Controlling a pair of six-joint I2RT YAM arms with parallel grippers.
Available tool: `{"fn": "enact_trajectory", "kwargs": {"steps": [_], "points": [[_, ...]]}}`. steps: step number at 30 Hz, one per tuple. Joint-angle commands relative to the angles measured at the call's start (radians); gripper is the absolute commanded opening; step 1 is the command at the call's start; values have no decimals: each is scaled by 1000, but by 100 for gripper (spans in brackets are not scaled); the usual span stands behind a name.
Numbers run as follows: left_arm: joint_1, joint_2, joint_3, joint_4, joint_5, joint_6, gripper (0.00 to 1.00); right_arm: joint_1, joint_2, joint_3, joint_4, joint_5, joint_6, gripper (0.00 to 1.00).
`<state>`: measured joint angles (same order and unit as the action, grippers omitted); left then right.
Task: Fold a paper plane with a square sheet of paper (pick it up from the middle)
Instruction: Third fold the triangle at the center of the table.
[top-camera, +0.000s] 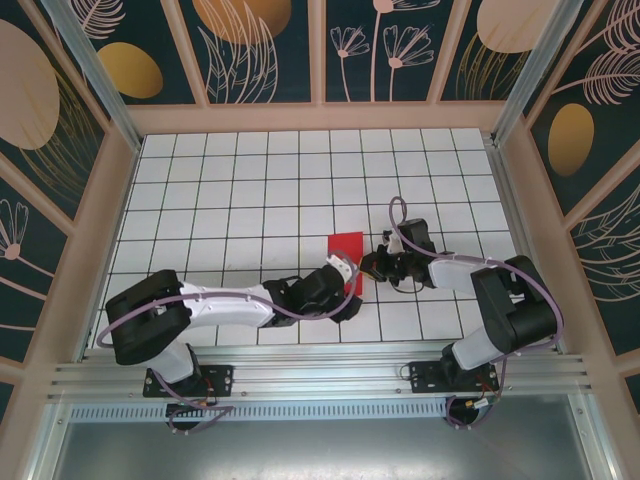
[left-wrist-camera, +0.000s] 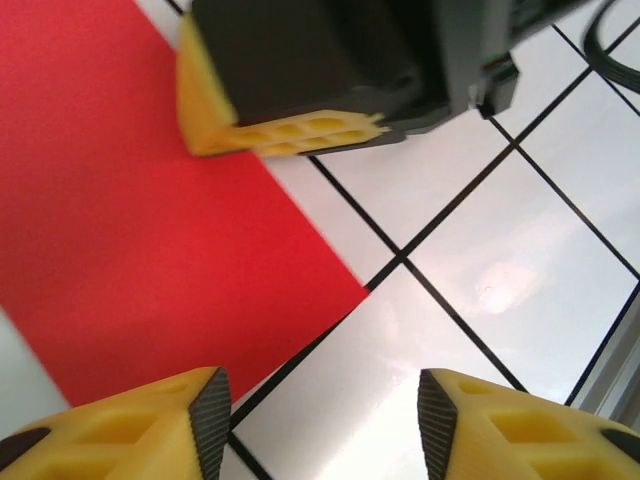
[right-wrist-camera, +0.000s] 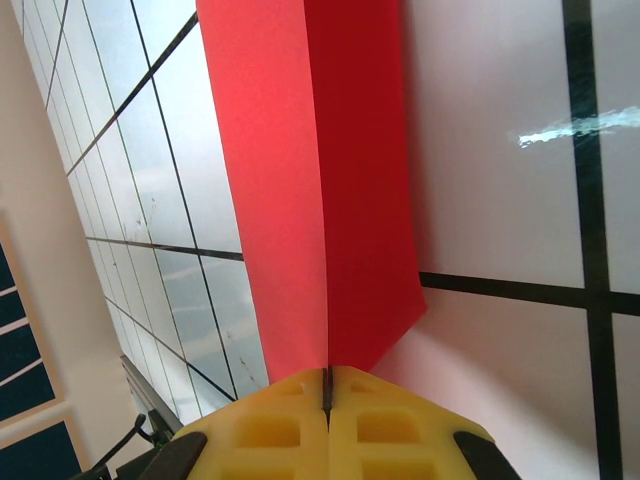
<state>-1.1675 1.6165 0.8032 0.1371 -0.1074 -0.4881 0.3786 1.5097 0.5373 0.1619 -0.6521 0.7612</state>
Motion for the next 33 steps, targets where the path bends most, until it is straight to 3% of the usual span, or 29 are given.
{"fn": "enact_trajectory", "kwargs": {"steps": [1,10,15,18,24,33], "points": [[-35,57,65,-62,-126,87,56,12,-7,-4,22,8,15,6],[-87,188,163,-129,-261,157,60,15,-3,7,5,6,4,6],[-89,208,200,-131,-309,160,57,14,-3,10,-4,3,-3,6],[-89,196,197,-123,-356,148,49,15,-2,13,-14,3,-14,7],[-89,155,175,-83,-360,140,23,14,7,13,-34,9,-36,7],[-89,144,146,-76,-348,129,3,15,8,23,-59,18,-60,8]]}}
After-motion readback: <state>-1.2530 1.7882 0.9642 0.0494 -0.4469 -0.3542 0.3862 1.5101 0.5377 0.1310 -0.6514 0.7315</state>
